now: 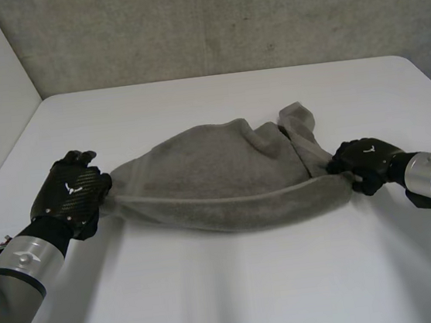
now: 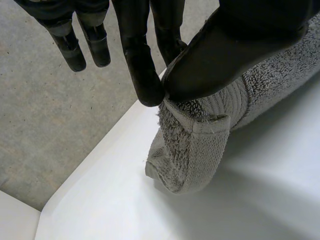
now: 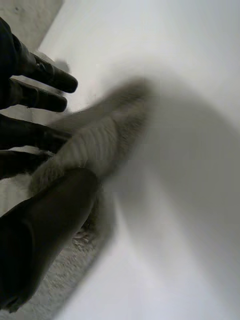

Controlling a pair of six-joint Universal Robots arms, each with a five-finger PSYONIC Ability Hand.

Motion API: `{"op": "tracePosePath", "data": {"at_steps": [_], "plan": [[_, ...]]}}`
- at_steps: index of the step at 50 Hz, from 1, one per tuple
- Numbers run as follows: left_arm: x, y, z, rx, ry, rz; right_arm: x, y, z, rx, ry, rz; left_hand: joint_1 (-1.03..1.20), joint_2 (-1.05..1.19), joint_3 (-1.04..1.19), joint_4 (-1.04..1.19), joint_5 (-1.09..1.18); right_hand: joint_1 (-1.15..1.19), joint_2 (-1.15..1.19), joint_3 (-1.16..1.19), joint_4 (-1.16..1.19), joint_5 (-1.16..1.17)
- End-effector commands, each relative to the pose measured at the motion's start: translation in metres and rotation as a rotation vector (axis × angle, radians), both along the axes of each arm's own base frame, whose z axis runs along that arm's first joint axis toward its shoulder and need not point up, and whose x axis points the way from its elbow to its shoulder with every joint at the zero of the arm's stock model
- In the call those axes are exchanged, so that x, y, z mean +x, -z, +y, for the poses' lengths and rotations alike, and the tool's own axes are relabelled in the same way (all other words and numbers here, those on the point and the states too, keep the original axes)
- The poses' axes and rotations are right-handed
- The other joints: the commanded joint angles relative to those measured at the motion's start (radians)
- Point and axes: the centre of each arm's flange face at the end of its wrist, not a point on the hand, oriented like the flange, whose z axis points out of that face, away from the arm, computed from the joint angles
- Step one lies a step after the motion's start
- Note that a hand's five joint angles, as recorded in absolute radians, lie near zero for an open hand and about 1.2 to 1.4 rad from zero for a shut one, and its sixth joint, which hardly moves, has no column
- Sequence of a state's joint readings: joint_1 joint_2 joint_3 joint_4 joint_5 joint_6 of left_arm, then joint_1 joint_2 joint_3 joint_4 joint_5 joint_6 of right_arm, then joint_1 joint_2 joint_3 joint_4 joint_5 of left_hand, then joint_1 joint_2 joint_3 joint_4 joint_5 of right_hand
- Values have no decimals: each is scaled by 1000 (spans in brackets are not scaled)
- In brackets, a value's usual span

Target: Fold the towel.

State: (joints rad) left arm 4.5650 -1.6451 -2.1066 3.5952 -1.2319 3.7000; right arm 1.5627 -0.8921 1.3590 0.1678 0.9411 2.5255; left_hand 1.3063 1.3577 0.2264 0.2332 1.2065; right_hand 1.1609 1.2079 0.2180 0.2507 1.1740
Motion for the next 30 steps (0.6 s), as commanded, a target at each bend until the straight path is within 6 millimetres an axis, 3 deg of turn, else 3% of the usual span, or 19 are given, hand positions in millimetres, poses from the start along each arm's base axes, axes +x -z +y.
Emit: {"op": "tracePosePath", "data": {"at_steps": [1, 7, 9, 13, 14, 17, 27, 29, 30], "plan": [[0, -2, 1, -6, 0, 1, -14, -58, 11, -44, 84, -141, 90, 39, -52, -59, 15, 235, 188, -44, -76, 48], [-1, -2, 2, -6, 5, 1, -9, -42, 34, 7, 6, -160, 90, 39, -52, -59, 15, 235, 188, -44, -76, 48], [-2, -1, 3, -5, 8, 1, -11, -30, 42, -15, -24, -102, 90, 39, -52, -59, 15, 235, 188, -44, -76, 48], [-2, 0, 4, -2, 9, 0, -13, -27, 45, -57, -58, -18, 90, 39, -52, -59, 15, 235, 188, -44, -76, 48], [-2, -1, 3, -3, 9, 1, -13, -27, 47, -65, -75, 5, 90, 39, -52, -59, 15, 13, -34, -44, -76, -175], [-2, -1, 3, -3, 8, 1, -13, -28, 47, -56, -76, 3, 90, 39, -52, -59, 15, -142, -189, -44, -76, -330], [-1, -1, 2, -3, 6, 0, -13, -22, 46, -10, -53, -31, 90, 39, -52, -59, 15, -96, -143, -44, -76, -283], [-1, -1, 2, -3, 6, 0, -13, -20, 46, 0, -46, -33, 90, 39, -52, -59, 15, 13, -34, -44, -76, -174], [-1, -1, 3, -3, 6, 0, -14, -19, 45, 7, -37, -32, 90, 39, -52, -59, 15, 225, 178, -44, -76, 38]]}}
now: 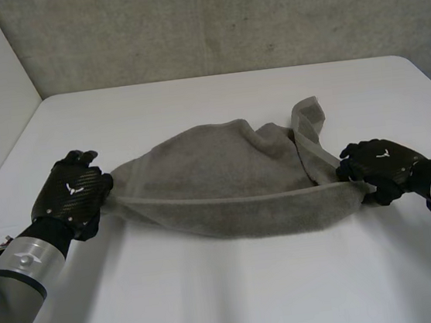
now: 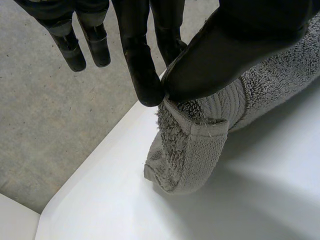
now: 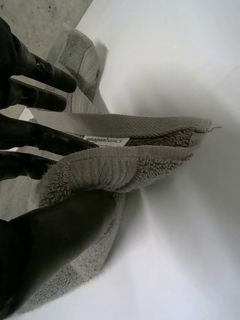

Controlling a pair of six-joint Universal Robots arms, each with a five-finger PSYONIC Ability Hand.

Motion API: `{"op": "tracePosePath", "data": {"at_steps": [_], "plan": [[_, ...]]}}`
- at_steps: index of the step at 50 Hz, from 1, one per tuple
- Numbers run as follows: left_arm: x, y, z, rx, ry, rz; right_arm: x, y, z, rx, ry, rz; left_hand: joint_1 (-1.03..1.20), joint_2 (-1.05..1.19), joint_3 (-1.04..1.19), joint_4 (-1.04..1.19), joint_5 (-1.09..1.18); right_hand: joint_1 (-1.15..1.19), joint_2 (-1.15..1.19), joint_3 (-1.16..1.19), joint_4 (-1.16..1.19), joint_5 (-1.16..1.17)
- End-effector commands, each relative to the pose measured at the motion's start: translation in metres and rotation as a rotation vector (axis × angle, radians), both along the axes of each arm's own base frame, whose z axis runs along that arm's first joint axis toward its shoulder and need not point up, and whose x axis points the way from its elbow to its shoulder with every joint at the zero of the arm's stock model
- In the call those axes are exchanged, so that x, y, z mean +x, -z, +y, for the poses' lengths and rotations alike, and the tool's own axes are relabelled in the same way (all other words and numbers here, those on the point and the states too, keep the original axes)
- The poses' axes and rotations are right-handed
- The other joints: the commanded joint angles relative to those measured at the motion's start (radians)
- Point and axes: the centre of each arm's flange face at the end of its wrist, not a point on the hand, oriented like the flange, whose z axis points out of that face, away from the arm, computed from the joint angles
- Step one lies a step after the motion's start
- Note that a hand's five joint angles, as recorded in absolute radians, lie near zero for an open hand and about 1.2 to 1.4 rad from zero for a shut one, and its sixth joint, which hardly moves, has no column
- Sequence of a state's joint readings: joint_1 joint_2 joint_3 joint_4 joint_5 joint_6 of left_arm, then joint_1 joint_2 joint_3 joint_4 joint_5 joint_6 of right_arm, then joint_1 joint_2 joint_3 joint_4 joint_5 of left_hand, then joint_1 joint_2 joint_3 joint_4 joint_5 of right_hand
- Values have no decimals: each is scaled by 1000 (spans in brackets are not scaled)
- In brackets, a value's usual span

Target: Fold the towel.

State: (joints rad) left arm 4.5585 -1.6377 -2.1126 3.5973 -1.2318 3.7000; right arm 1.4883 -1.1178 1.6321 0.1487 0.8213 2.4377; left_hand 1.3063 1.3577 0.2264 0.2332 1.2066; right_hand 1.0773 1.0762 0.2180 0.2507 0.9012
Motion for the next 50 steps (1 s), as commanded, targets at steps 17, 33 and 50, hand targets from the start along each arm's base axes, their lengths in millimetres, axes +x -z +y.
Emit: {"op": "tracePosePath", "data": {"at_steps": [17, 33, 50], "plan": [[9, -93, 15, -243, -22, 126, -20, -148, 31, -246, 180, -7, 90, 39, -52, -59, 15, 319, 320, -44, -76, 320], [11, -147, 5, -228, 11, 404, -8, -150, 26, -192, 199, -140, 90, 39, -52, -59, 15, 319, 320, -44, -76, 320], [-23, -123, -146, -172, 30, 401, 56, -162, -77, -530, 207, -42, 90, 39, -52, -59, 15, 319, 320, -44, -76, 320]]}}
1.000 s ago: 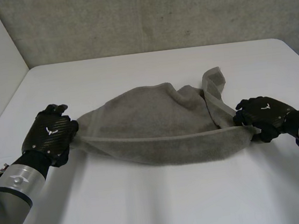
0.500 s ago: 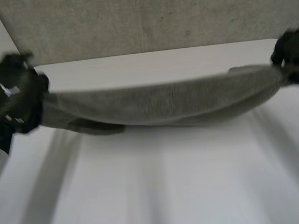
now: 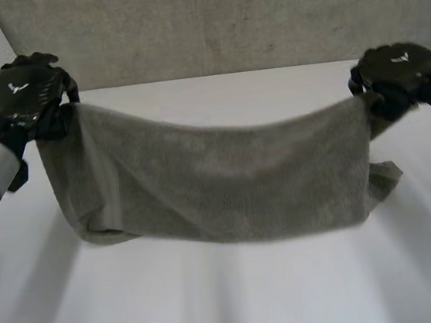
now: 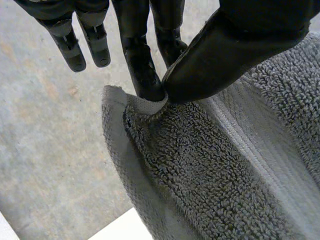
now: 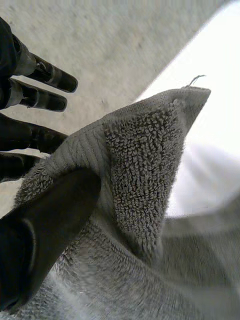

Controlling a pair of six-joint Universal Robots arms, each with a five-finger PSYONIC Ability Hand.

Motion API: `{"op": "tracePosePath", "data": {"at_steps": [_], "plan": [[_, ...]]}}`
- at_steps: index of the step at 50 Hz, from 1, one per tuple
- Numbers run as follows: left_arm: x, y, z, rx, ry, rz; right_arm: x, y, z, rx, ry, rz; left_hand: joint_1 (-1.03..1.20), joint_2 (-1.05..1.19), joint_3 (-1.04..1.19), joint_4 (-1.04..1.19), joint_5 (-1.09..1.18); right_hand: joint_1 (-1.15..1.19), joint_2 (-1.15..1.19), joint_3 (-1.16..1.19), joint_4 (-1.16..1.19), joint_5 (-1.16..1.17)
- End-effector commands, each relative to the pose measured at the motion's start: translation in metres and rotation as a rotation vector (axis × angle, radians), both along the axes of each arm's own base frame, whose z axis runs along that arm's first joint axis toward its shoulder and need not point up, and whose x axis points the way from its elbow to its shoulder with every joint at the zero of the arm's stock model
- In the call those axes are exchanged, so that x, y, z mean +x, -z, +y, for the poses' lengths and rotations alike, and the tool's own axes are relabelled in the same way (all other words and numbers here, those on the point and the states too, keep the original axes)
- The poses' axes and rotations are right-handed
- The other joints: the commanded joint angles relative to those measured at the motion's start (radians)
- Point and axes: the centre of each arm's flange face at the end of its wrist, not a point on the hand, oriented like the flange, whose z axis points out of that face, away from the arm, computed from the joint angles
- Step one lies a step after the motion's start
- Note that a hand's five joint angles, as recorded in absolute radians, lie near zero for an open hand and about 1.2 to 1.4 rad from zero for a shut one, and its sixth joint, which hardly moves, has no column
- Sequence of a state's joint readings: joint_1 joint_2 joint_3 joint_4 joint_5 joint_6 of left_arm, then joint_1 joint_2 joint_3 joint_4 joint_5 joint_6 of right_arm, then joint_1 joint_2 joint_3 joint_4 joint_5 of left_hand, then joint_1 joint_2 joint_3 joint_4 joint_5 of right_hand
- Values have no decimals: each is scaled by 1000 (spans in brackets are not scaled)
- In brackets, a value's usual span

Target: Fold the towel.

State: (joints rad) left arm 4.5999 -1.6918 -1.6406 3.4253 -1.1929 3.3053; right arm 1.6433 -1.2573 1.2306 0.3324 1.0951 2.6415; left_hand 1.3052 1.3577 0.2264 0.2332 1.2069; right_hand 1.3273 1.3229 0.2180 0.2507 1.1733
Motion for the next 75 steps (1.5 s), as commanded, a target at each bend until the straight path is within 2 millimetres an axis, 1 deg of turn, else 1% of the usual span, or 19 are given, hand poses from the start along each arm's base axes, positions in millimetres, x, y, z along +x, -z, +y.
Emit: {"op": "tracePosePath", "data": {"at_steps": [1, 3, 4, 5, 6, 8, 13, 17, 22, 25, 27, 28, 33, 37, 40, 47, 52, 60, 75], "plan": [[-22, -22, -71, -124, 21, 19, 27, -36, -57, -296, 44, -3, 91, 39, -52, -59, 15, 69, 73, -44, -76, 48], [-33, -67, -88, -281, 17, 48, 32, -86, -75, -526, 86, -48, 91, 39, -52, -59, 15, 69, 73, -44, -76, 48], [-33, -67, -88, -282, 17, 49, 32, -86, -75, -528, 86, -48, 91, 39, -52, -59, 15, 69, 73, -44, -76, 48], [-36, -95, -86, -367, 18, 69, 32, -114, -75, -630, 96, -83, 91, 39, -52, -59, 15, 69, 73, -44, -76, 48], [-36, -95, -86, -368, 18, 69, 32, -131, -72, -693, 98, -107, 91, 39, -52, -59, 15, 69, 73, -44, -76, 48], [-34, -139, -76, -500, 12, 107, 31, -144, -68, -735, 95, -128, 91, 39, -52, -59, 15, 69, 73, -44, -76, 48], [-29, -163, -67, -598, 9, 130, 31, -134, -65, -706, 71, -126, 91, 39, -52, -59, 15, 69, 73, -44, -76, 48], [-27, -141, -72, -538, 4, 111, 29, -114, -66, -637, 59, -105, 91, 39, -52, -59, 15, 69, 73, -44, -76, 48], [-23, -66, -70, -334, 19, 55, 17, -75, -63, -519, -4, -64, 91, 39, -52, -59, 15, 69, 73, -44, -76, 48], [-23, -46, -65, -284, 32, 35, 13, -64, -62, -488, -23, -53, 91, 39, -52, -59, 15, 69, 73, -44, -76, 48], [-23, -2, -52, -182, 56, -18, 12, -41, -53, -443, -72, -35, 91, 39, -52, -59, 15, 69, 73, -44, -76, 48], [-23, -2, -52, -182, 56, -19, 12, -41, -53, -443, -72, -35, 91, 39, -52, -59, 15, 69, 73, -44, -76, 48], [-18, 68, -24, -83, 85, -142, 12, 29, -29, -288, -137, 12, 91, 39, -52, -59, 15, 69, 73, -44, -76, 48], [-13, 89, -10, -32, 91, -182, 11, 60, -13, -213, -161, 71, 91, 39, -52, -59, 15, 69, 73, -44, -76, 48], [-6, 91, 3, -16, 91, -191, 7, 82, 4, -174, -179, 158, 91, 39, -52, -59, 15, 69, 73, -44, -76, 48], [10, 78, 23, -33, 85, -190, -14, 76, 37, -122, -150, 253, 91, 39, -52, -59, 15, 69, 73, -44, -76, 48], [18, 74, 30, -36, 86, -186, -24, 92, 50, 94, -119, 172, 91, 39, -52, -59, 15, -127, -122, -44, -76, -147], [20, 83, 32, -1, 85, -185, -32, 113, 43, 224, -56, 95, 91, 39, -52, -59, 15, -144, -140, -44, -76, -165], [20, 84, 40, 30, 91, -182, -45, 108, 39, 243, 12, 58, 91, 39, -52, -59, 15, 69, 73, -44, -76, 48]]}}
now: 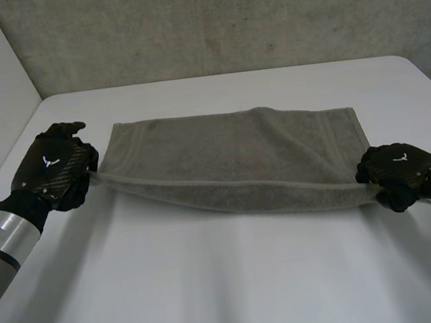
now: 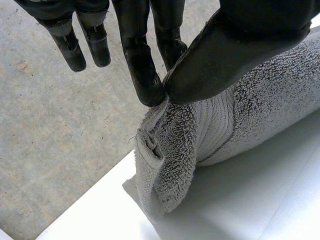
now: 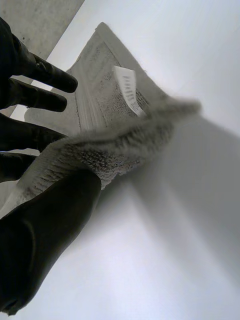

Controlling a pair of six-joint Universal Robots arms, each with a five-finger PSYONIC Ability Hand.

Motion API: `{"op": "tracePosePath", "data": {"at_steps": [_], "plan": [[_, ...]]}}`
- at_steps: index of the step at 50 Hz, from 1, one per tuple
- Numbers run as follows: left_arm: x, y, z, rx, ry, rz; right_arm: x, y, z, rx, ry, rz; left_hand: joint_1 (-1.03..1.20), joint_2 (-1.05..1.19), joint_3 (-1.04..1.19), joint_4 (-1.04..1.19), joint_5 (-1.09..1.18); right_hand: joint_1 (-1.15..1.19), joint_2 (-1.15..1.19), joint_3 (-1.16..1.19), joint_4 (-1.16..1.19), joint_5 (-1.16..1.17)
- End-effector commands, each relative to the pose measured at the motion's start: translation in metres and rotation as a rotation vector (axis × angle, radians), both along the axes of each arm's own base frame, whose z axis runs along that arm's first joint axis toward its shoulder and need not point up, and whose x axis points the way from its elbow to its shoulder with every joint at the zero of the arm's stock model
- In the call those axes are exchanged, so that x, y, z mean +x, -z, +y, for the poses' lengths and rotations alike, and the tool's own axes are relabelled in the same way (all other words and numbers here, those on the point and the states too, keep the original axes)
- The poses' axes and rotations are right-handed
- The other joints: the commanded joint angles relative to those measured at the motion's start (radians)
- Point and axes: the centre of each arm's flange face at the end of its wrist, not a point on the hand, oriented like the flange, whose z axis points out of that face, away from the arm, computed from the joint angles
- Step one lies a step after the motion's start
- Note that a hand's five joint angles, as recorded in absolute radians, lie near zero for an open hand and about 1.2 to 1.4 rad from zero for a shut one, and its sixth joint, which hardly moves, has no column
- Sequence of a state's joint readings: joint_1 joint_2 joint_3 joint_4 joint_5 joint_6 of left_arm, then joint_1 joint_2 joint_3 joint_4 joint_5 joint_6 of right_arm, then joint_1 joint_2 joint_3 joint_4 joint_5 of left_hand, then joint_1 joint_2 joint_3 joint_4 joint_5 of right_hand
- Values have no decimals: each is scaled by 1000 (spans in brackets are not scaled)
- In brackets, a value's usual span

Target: Fold the towel.

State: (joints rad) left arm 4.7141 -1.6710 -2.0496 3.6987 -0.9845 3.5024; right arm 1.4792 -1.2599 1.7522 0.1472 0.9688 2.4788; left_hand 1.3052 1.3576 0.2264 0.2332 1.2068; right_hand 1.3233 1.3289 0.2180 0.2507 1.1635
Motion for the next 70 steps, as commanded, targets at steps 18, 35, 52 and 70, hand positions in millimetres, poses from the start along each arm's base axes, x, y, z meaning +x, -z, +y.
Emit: {"op": "tracePosePath", "data": {"at_steps": [18, 35, 52, 70], "plan": [[27, -50, 37, -3, -75, 4, -27, -123, 26, -288, 59, -4, 91, 39, -52, -59, 15, 73, 67, -44, -76, 58], [8, -16, -23, 144, 7, -4, -8, -67, -42, -200, -55, 203, 91, 39, -52, -59, 15, 73, 67, -44, -76, 58], [-28, 27, -110, 136, -26, -29, 19, -15, -124, -386, -65, 261, 91, 39, -52, -59, 15, 73, 67, -44, -76, 58], [-42, 63, -152, 81, -42, -29, 36, 27, -159, -466, -73, 264, 91, 39, -52, -59, 15, 73, 67, -44, -76, 58]]}}
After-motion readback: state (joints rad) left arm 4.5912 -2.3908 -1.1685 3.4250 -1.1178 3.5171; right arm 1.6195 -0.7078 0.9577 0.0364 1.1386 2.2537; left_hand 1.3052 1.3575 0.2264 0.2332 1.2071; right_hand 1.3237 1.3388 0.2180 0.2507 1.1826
